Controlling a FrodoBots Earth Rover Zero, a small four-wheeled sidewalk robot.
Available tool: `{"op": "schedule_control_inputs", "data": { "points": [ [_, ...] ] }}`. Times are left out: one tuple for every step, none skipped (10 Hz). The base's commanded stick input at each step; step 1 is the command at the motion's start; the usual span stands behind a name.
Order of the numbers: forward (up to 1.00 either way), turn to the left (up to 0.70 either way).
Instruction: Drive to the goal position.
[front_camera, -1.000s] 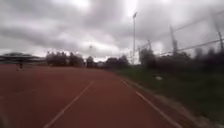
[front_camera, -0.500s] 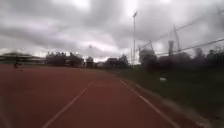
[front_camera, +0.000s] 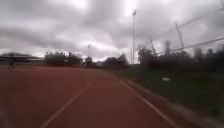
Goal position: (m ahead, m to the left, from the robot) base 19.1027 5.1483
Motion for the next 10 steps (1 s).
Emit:
{"op": "schedule_control_inputs", "data": {
  "points": [
    [0.70, 0.00],
    [0.70, 0.00],
    [0.70, 0.00],
    [0.70, 0.00],
    [0.70, 0.00],
    [0.70, 0.00],
    [0.70, 0.00],
    [0.70, 0.00],
    [0.70, 0.00],
    [0.70, 0.00]
  ]
}}
